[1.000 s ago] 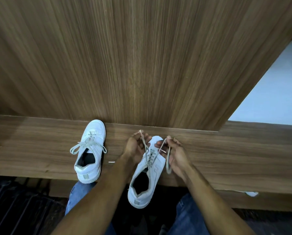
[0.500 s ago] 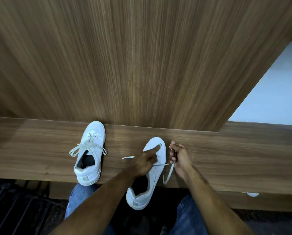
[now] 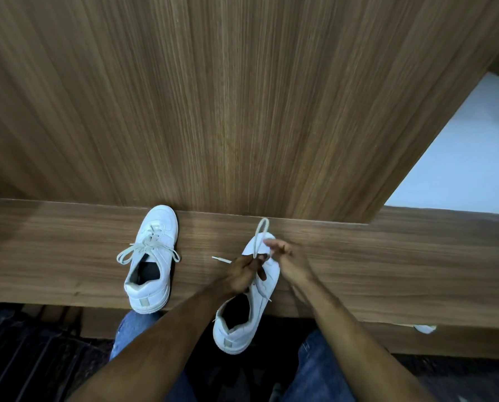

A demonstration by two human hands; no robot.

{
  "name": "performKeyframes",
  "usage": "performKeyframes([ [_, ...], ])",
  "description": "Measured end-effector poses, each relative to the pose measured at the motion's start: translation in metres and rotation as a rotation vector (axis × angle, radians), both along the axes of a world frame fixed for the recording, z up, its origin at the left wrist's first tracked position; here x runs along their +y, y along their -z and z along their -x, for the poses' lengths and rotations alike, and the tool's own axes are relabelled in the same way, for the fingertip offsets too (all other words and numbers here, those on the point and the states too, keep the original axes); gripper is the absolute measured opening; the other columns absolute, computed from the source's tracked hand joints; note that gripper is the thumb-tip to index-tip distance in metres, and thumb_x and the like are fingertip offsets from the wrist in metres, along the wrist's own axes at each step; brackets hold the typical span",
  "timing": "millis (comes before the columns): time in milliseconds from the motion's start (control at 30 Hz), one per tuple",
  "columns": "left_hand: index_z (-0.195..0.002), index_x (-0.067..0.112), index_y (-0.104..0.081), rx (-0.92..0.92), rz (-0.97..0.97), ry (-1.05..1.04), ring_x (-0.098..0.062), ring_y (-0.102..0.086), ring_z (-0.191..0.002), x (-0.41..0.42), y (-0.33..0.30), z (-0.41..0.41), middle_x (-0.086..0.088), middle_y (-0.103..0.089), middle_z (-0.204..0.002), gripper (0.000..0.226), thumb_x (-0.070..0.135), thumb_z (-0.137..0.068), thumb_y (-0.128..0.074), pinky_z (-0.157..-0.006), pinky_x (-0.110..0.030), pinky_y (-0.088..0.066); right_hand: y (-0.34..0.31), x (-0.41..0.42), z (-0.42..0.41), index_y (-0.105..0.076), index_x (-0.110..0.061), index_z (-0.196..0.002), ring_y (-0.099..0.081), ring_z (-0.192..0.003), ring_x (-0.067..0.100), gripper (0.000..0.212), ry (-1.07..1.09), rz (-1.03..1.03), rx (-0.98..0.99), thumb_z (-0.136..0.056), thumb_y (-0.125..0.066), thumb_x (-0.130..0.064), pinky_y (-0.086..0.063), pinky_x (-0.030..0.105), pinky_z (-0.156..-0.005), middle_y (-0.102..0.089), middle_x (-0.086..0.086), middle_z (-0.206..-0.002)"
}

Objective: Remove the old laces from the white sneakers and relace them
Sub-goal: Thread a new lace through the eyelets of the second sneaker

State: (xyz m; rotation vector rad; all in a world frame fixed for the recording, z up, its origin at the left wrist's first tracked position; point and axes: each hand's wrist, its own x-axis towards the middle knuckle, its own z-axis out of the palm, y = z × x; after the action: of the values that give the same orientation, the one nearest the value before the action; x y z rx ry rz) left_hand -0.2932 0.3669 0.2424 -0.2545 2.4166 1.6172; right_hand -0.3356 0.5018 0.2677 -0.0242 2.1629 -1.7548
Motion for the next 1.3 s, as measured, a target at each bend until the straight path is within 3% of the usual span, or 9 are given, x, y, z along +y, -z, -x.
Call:
performKeyframes([
  [233,-0.079,0.018,-0.070,-0.008,-0.111,-0.004,-0.016,-0.064,-0.084,-0.002,0.005,0.003,-0.004,-0.072,-0.084,0.039,0.032,-0.102,-0.043,-0.084,-0.034,-0.050,0.033,0.016,-0.002,-0.076,-0.011,-0.090,-0.070,-0.084,0.015,0.017,-0.088,-0.238,0.201,-0.081,-0.070,0.002,-0.056,0.036,-0.086,-0.074,-0.001,-0.086],
  [333,-0.079,0.015,-0.070,-0.040,-0.136,0.008,-0.022,-0.063,-0.085,-0.004,0.003,0.003,-0.003,-0.071,-0.081,0.039,0.036,-0.100,-0.044,-0.084,-0.037,-0.049,0.028,0.018,-0.002,-0.077,-0.019,-0.083,-0.069,-0.076,0.006,0.023,-0.181,-0.346,0.267,-0.077,-0.069,0.002,-0.057,0.030,-0.077,-0.072,-0.015,-0.075],
  [500,-0.084,0.005,-0.070,-0.072,-0.154,-0.027,-0.004,-0.059,-0.058,-0.003,-0.002,0.003,0.000,-0.066,-0.069,0.041,0.026,-0.103,-0.041,-0.056,-0.016,-0.045,0.018,0.024,-0.001,-0.065,-0.028,-0.060,-0.057,-0.056,-0.002,0.033,-0.135,-0.389,0.269,-0.078,-0.067,0.000,-0.045,0.018,-0.059,-0.066,-0.016,-0.059],
  [700,-0.075,0.003,-0.071,-0.128,-0.189,-0.135,-0.014,-0.049,-0.049,-0.008,-0.002,0.005,-0.003,-0.054,-0.061,0.039,0.017,-0.098,-0.043,-0.043,-0.020,-0.036,-0.003,0.035,-0.026,-0.065,-0.008,-0.079,-0.045,-0.041,0.009,0.025,-0.129,-0.105,-0.261,-0.081,-0.048,0.009,-0.055,0.026,-0.053,-0.054,0.006,-0.055],
  [900,-0.068,0.004,-0.070,-0.174,-0.230,-0.159,-0.020,-0.045,-0.044,-0.004,-0.004,0.007,-0.015,-0.055,-0.062,0.035,0.016,-0.093,-0.049,-0.045,-0.024,-0.035,0.006,0.020,-0.042,-0.065,-0.026,-0.115,-0.048,-0.051,0.011,0.053,-0.417,-0.264,-0.166,-0.079,-0.045,0.007,-0.046,0.025,-0.051,-0.053,-0.007,-0.055],
  [1033,-0.069,0.009,-0.070,-0.159,-0.179,-0.153,-0.026,-0.053,-0.057,-0.005,-0.008,0.006,-0.021,-0.064,-0.077,0.039,0.017,-0.097,-0.044,-0.045,-0.022,-0.043,0.020,0.009,-0.043,-0.066,-0.046,-0.098,-0.056,-0.059,0.016,0.024,-0.438,-0.319,0.025,-0.080,-0.057,-0.033,-0.050,0.038,-0.062,-0.064,-0.002,-0.063],
  [1133,-0.079,0.006,-0.072,-0.135,-0.119,-0.129,-0.023,-0.058,-0.063,-0.007,-0.008,0.008,-0.019,-0.068,-0.081,0.039,0.019,-0.098,-0.042,-0.051,-0.021,-0.045,0.036,0.005,-0.038,-0.064,-0.044,-0.105,-0.066,-0.079,0.014,0.046,-0.403,-0.422,0.089,-0.074,-0.050,-0.076,-0.055,0.039,-0.076,-0.071,-0.003,-0.087],
  [1233,-0.080,0.004,-0.073,-0.125,-0.079,-0.101,-0.014,-0.055,-0.050,-0.009,-0.011,0.006,-0.009,-0.064,-0.062,0.036,0.023,-0.097,-0.048,-0.047,-0.018,-0.041,0.034,-0.003,-0.038,-0.068,-0.043,-0.078,-0.059,-0.063,0.010,0.018,-0.281,-0.373,0.125,-0.076,-0.054,-0.054,-0.051,0.033,-0.065,-0.065,-0.011,-0.066],
  [1300,-0.062,0.011,-0.068,-0.067,-0.021,-0.072,-0.005,-0.055,-0.051,-0.016,-0.010,0.004,0.004,-0.061,-0.052,0.033,0.024,-0.091,-0.060,-0.053,-0.017,-0.042,0.033,-0.007,-0.039,-0.069,-0.033,-0.065,-0.051,-0.054,0.008,0.023,-0.196,-0.257,0.062,-0.086,-0.061,-0.027,-0.044,0.030,-0.059,-0.056,-0.011,-0.053],
])
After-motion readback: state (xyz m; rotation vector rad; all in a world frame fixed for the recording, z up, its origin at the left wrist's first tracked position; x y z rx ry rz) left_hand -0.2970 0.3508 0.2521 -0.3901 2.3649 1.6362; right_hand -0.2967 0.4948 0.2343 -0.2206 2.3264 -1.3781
